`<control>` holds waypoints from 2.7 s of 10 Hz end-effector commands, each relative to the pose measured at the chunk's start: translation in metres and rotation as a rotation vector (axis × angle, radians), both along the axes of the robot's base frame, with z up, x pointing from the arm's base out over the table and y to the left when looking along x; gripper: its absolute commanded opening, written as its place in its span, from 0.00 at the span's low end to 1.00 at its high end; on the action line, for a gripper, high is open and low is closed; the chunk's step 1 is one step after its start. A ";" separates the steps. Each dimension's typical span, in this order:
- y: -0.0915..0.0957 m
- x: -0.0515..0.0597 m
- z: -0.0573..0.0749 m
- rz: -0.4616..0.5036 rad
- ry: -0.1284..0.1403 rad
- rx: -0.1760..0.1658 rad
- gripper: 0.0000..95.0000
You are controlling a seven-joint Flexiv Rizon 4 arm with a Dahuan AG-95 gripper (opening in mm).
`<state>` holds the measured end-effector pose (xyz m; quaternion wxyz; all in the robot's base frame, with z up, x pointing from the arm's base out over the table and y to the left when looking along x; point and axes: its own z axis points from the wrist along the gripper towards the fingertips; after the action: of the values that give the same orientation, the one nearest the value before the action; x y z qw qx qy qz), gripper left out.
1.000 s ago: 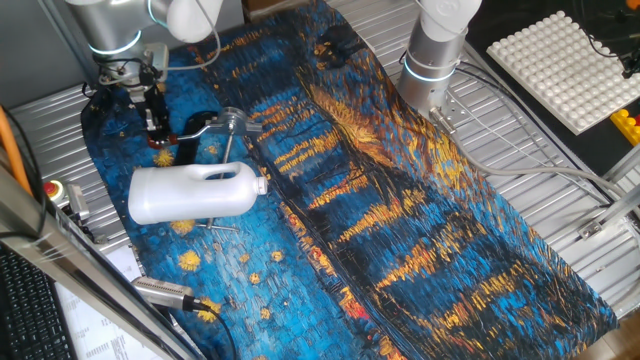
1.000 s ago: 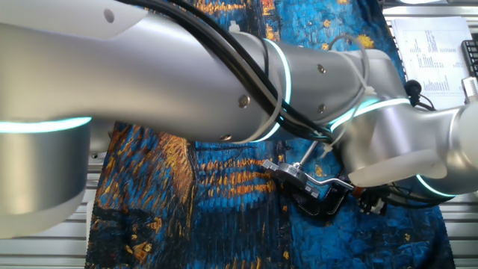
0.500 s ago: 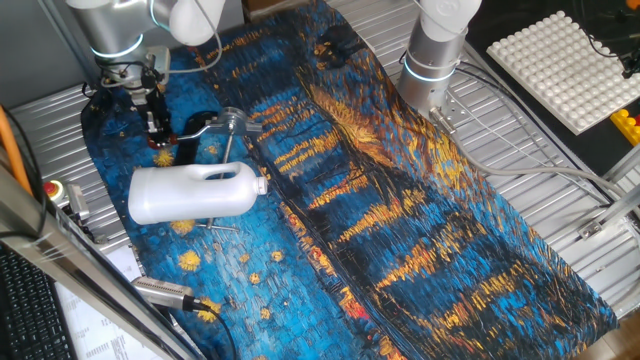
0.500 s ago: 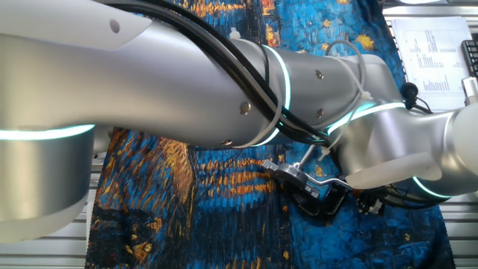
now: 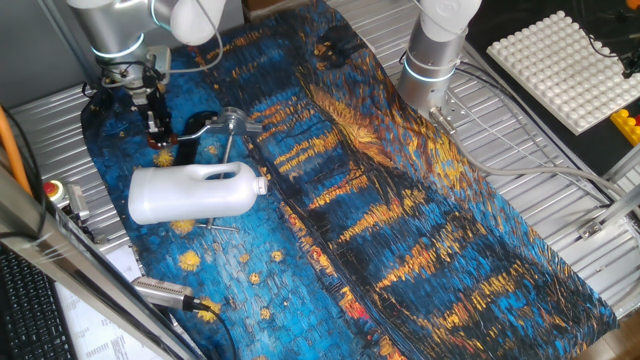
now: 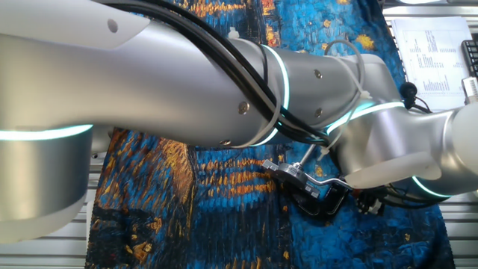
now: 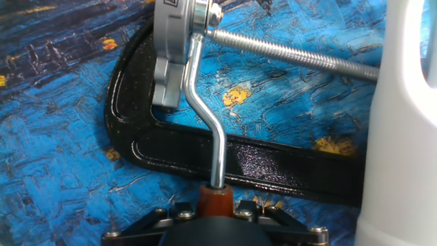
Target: Pull up the lever
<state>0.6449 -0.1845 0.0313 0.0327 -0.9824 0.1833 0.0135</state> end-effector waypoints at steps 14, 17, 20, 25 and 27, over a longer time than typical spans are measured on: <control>-0.002 -0.004 -0.002 0.005 -0.043 0.005 0.40; -0.002 -0.004 -0.002 -0.012 -0.038 0.010 0.40; -0.002 -0.005 -0.002 -0.009 -0.039 0.010 0.40; -0.002 -0.004 -0.002 -0.045 -0.035 0.000 0.20; -0.002 -0.004 -0.001 -0.045 -0.028 0.001 0.00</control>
<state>0.6403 -0.1861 0.0302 0.0364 -0.9783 0.2041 0.0013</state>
